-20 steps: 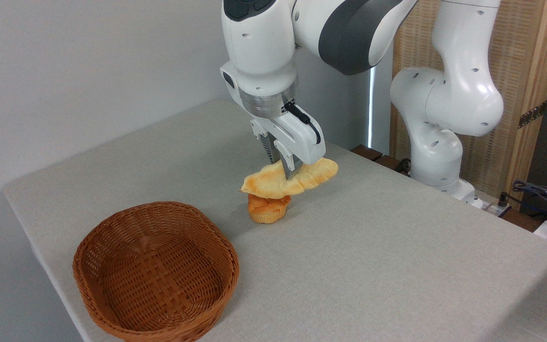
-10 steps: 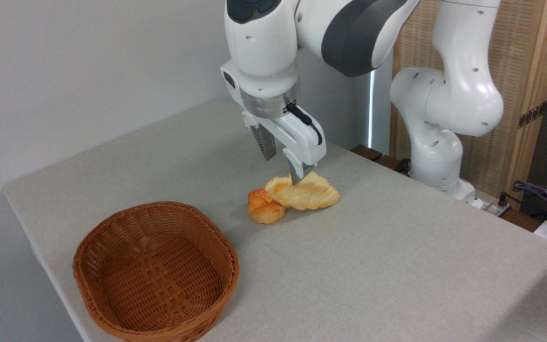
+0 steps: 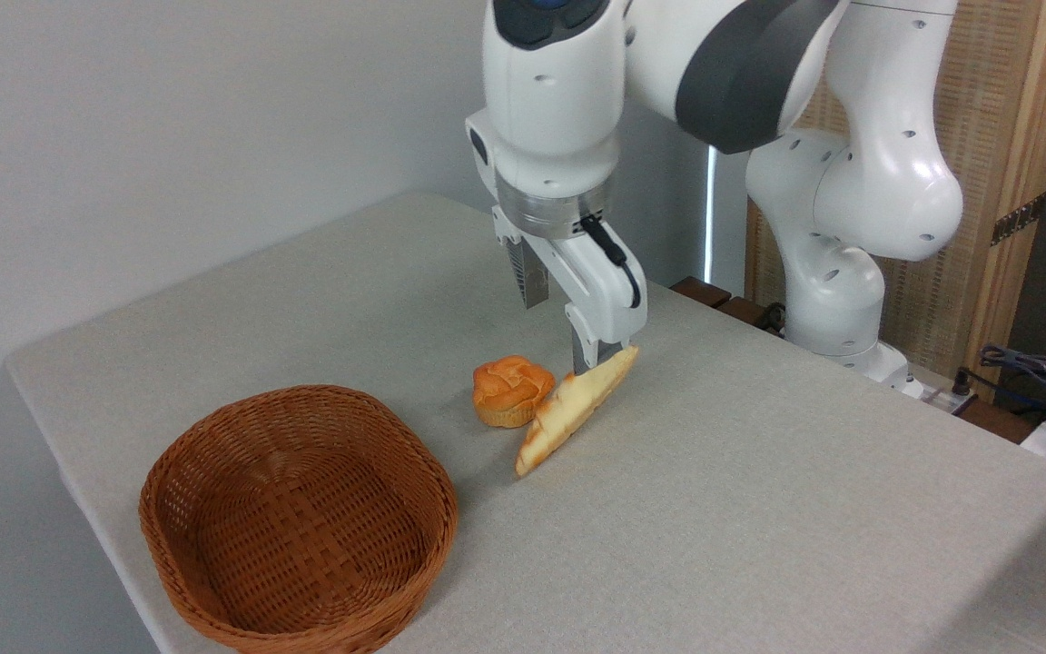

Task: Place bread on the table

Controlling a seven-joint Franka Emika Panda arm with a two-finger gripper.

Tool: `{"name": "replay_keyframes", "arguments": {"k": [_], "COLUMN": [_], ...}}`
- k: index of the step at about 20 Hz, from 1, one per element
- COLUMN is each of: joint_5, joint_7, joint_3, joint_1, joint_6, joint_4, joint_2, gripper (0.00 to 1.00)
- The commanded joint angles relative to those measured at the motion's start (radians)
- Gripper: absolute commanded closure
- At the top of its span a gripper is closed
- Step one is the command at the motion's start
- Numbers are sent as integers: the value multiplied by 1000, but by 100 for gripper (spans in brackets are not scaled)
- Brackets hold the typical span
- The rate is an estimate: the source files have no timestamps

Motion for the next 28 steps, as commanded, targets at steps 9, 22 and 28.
{"name": "replay_keyframes", "arguments": {"k": [9,22,28], "joint_5": [2,285,292], "joint_7": [-105,-455,-470], "joint_3": [-5,-142,-148], "joint_1": [-11,-31,-31], "joint_6": [-12,-6,43], "joint_4": [185,507,526], "joint_2": [32,259,271], "gripper": [0,0,0]}}
